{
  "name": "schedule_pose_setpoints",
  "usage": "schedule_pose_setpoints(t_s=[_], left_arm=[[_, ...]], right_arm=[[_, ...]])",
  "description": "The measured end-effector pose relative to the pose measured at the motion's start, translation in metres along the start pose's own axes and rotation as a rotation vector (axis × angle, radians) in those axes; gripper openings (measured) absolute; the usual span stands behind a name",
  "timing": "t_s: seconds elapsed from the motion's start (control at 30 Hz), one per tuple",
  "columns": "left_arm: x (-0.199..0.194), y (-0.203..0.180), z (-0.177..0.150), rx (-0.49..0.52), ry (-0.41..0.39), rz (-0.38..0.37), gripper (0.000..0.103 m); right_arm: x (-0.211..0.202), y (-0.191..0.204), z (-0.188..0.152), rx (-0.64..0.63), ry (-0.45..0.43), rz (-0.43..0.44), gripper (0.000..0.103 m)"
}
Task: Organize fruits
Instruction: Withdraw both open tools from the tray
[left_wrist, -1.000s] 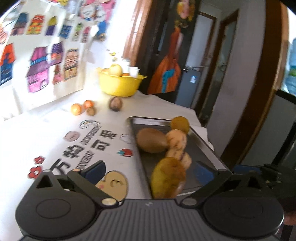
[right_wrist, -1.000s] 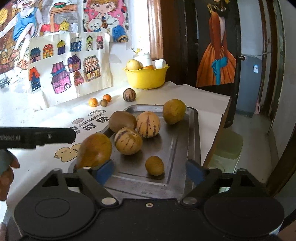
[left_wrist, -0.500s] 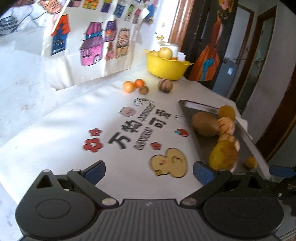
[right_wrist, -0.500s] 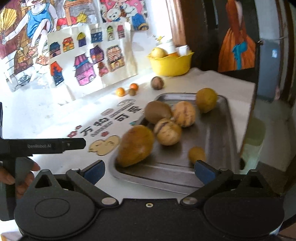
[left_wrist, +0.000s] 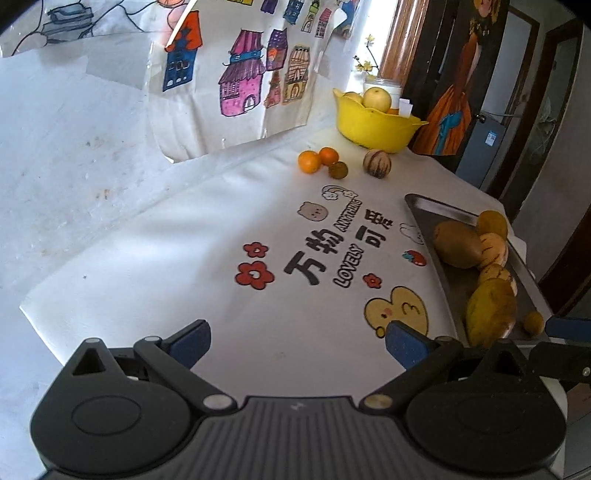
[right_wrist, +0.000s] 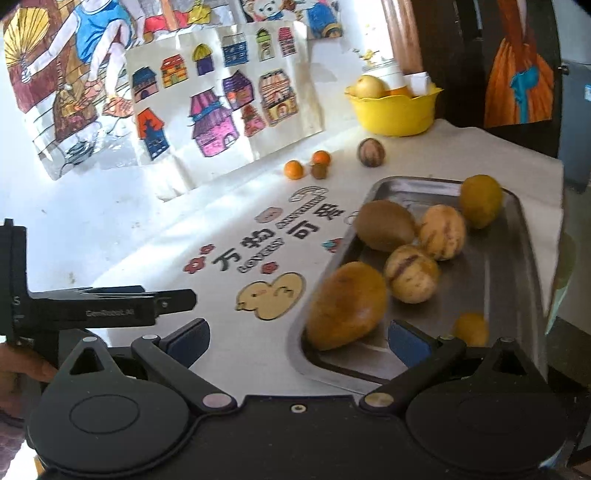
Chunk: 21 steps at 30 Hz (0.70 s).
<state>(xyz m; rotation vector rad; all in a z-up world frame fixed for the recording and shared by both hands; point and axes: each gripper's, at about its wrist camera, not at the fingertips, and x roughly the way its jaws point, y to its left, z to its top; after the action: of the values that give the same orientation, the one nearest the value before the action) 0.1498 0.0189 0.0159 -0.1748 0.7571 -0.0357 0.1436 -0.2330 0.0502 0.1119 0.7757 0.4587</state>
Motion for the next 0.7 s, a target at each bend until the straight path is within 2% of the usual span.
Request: schedule_pose_setpoints(t_s=[0.3, 0.43, 0.57, 0.7], left_arm=[[0.002, 0.004, 0.009, 0.033, -0.006, 0.036, 0.103], [0.006, 0.004, 0.011, 0.040, -0.037, 0.079, 0.103], [0.012, 0.005, 0.019, 0.051, -0.042, 0.082, 0.103], [0.017, -0.001, 0.032, 0.105, -0.069, 0.068, 0.103]], right_arm=[[0.008, 0.009, 0.007, -0.044, 0.034, 0.019, 0.102], [0.017, 0.010, 0.015, -0.076, 0.126, 0.058, 0.102], [0.018, 0.015, 0.034, -0.191, 0.196, 0.048, 0.102], [0.019, 0.013, 0.063, -0.295, 0.200, 0.020, 0.102]])
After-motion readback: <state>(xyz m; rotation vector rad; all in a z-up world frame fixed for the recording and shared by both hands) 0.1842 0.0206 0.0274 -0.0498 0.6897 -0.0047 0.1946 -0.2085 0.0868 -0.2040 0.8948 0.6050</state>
